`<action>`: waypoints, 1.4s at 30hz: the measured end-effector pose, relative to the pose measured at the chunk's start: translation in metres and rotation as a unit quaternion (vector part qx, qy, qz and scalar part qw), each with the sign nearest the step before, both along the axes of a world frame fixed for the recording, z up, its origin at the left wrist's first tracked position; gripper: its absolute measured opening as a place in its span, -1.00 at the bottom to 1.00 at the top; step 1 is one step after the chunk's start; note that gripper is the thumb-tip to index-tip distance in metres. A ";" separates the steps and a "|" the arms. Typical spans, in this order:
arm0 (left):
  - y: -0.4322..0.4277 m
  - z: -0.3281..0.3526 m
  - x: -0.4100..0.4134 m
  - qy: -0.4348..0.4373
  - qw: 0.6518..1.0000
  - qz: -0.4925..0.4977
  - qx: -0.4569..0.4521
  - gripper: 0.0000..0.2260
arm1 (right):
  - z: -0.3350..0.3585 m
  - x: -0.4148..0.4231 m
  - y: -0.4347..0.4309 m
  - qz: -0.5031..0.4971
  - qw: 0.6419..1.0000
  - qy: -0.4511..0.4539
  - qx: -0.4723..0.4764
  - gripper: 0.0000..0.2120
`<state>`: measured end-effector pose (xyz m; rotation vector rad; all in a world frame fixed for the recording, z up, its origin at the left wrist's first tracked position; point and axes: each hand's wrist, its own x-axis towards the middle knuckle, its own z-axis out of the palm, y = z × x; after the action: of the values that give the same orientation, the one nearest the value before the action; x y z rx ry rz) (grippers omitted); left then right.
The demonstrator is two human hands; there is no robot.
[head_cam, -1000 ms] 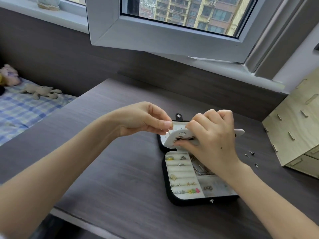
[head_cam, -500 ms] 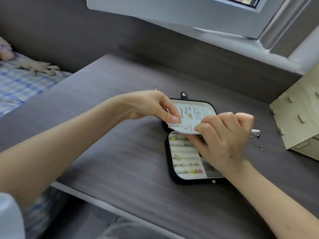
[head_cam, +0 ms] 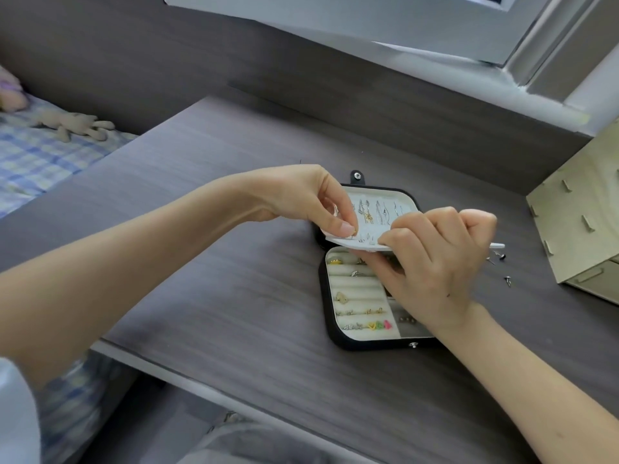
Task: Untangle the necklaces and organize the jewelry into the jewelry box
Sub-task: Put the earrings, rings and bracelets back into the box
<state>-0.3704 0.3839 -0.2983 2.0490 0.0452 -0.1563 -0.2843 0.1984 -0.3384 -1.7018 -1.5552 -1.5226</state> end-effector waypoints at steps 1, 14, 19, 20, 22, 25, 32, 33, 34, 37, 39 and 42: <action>0.000 0.002 0.001 -0.014 1.000 -0.003 0.026 -0.96 | 0.000 0.000 0.000 0.000 1.000 0.003 -0.001 -0.60; -0.001 0.022 0.009 0.036 0.994 -0.025 0.097 -0.89 | 0.002 0.000 0.004 -0.013 1.000 0.016 0.012 -0.58; 0.000 0.024 0.012 0.060 0.992 -0.049 0.098 -0.87 | 0.003 0.000 0.003 -0.016 1.000 0.016 0.007 -0.58; -0.001 0.023 0.013 0.065 0.991 -0.054 0.104 -0.88 | 0.002 0.000 0.003 -0.017 1.000 0.015 0.006 -0.58; -0.003 0.024 0.014 0.076 0.987 -0.068 0.124 -0.89 | 0.002 0.000 0.002 -0.016 1.000 0.011 0.002 -0.59; -0.006 0.027 0.016 0.088 0.981 -0.078 0.153 -0.87 | 0.003 -0.001 0.003 -0.010 1.000 0.008 0.000 -0.58; -0.004 0.029 0.013 0.104 0.991 -0.044 0.077 -0.91 | 0.013 -0.001 0.007 -0.021 0.999 0.038 -0.005 -0.55; -0.001 0.026 0.010 0.086 0.994 -0.028 0.053 -0.92 | 0.016 -0.001 0.010 -0.021 0.999 0.048 -0.008 -0.56; 0.001 0.023 0.006 0.065 0.997 -0.008 0.030 -0.91 | 0.020 0.000 0.013 -0.019 0.998 0.060 -0.011 -0.58; 0.008 0.016 -0.009 0.011 0.996 0.074 -0.049 -0.86 | 0.029 0.006 0.024 -0.028 0.992 0.115 -0.045 -0.61; 0.008 0.012 -0.017 -0.009 0.990 0.112 -0.089 -0.86 | 0.032 0.010 0.029 -0.044 0.985 0.149 -0.068 -0.52; 0.008 0.005 -0.027 -0.012 0.983 0.149 -0.110 -0.86 | 0.034 0.016 0.037 -0.057 0.977 0.184 -0.095 -0.43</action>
<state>-0.3971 0.3918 -0.2932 1.7985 0.3039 0.0491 -0.2684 0.2354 -0.3046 -2.0715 -1.4612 -1.0528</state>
